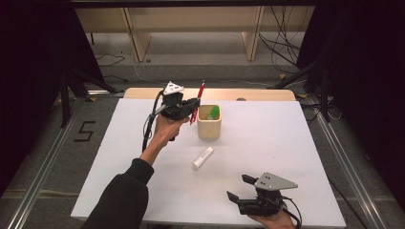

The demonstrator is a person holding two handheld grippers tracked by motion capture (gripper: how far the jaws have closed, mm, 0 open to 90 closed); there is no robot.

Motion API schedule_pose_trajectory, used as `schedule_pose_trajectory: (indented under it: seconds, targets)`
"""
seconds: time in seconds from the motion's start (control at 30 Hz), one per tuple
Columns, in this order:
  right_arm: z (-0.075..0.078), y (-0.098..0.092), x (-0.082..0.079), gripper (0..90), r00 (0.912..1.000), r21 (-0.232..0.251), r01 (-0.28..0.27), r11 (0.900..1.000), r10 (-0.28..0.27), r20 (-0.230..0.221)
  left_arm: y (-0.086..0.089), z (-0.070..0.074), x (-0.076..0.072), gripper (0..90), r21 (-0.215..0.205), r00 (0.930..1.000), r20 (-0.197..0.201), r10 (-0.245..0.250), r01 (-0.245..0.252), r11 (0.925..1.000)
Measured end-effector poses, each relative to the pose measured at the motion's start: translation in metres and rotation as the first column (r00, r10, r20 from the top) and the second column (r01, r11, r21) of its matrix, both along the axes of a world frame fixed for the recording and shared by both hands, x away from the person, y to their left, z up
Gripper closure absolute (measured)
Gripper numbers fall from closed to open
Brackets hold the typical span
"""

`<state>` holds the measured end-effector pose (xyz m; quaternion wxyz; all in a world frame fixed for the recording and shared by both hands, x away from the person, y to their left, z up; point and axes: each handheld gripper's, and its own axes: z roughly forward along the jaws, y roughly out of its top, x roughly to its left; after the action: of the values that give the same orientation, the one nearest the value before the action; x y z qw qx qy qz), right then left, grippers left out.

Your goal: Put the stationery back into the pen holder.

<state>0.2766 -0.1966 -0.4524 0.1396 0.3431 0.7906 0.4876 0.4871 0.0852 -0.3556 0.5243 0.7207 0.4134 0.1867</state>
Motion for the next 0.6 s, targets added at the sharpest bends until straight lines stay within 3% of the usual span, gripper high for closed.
schedule_pose_trajectory:
  seconds: [0.3, 0.6]
  targets:
    - [0.000, -0.001, 0.000, 23.6, 1.0000, 0.005, -0.002, 1.000, 0.002, -0.006, -0.020, 0.001, 0.011, 78.7, 0.030, 0.9997, 0.022, -0.012, 0.012, 0.9995]
    - [0.000, 0.000, 0.000, 23.7, 1.0000, 0.011, -0.006, 1.000, 0.006, -0.005, -0.030, -0.003, 0.026, 78.8, 0.011, 0.9997, 0.017, 0.018, -0.018, 0.9998]
